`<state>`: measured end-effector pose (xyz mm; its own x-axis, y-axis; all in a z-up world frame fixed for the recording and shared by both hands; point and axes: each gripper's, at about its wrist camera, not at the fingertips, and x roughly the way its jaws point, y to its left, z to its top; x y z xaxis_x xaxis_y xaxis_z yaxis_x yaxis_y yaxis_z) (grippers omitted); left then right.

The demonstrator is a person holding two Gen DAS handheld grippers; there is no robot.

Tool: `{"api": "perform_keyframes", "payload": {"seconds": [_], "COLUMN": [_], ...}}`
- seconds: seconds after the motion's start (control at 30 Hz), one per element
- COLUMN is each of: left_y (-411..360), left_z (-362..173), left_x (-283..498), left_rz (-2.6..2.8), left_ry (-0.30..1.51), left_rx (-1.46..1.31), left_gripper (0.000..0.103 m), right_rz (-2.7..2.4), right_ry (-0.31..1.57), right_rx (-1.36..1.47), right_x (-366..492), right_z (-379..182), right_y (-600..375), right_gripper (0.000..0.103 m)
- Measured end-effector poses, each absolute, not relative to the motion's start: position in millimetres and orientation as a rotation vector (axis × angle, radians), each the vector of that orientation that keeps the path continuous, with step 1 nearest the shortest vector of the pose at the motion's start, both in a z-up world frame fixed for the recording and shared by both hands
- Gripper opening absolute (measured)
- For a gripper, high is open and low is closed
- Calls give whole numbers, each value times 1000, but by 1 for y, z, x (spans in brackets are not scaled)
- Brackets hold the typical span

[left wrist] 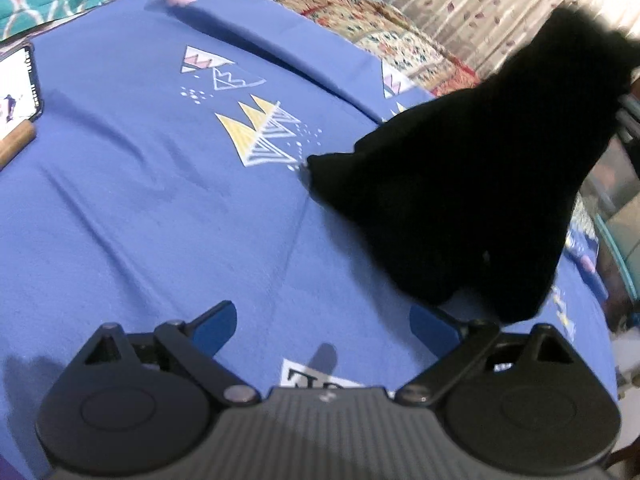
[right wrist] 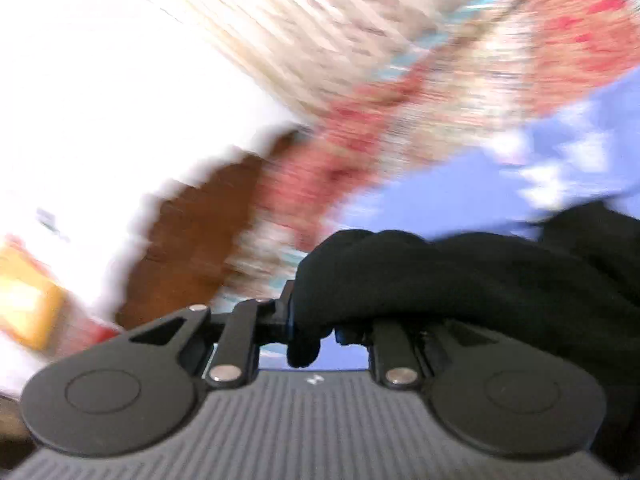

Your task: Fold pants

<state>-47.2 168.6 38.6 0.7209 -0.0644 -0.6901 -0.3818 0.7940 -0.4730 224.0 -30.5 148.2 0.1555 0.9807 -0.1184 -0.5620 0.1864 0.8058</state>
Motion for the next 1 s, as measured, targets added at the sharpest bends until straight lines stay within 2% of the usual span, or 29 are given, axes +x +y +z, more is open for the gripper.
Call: {"api": "perform_keyframes", "payload": {"seconds": [0.07,0.13,0.2,0.3,0.43,0.63,0.73,0.87,0.9,0.93,0.97,1.0], "left_y": [174,181,189,197,201,202,216,230,229,226,220,213], "left_z": [39,39,40,41,38,29,20,5,0,-4,-5,-6], "left_x": [-49,-51,-53,-59,-58,-34,-26,-22,-18,-13,-9,-3], "left_rz": [186,182,191,200,178,136,174,173,166,162,151,136], "left_ry": [738,720,705,686,685,699,704,707,722,740,751,774], "left_rx": [-666,-700,-717,-735,-770,-820,-885,-1016,-1035,-1040,-1032,-1012], "left_gripper": [96,96,96,98,102,103,103,102,98,93,70,45], "right_rz": [1286,1282,1242,1195,1158,981,834,725,710,696,677,665], "right_ry": [736,799,919,1078,1148,964,868,821,815,816,832,858], "right_rx": [732,647,512,387,405,327,226,213,199,174,143,116], "right_x": [216,206,193,169,153,183,206,252,260,268,278,283], "right_z": [147,130,101,51,33,67,74,65,56,46,39,30], "right_y": [-32,-28,-27,-44,-90,-129,-123,-104,-101,-94,-82,-72], "right_gripper": [24,30,61,63,63,63,77,81,82,81,71,22]}}
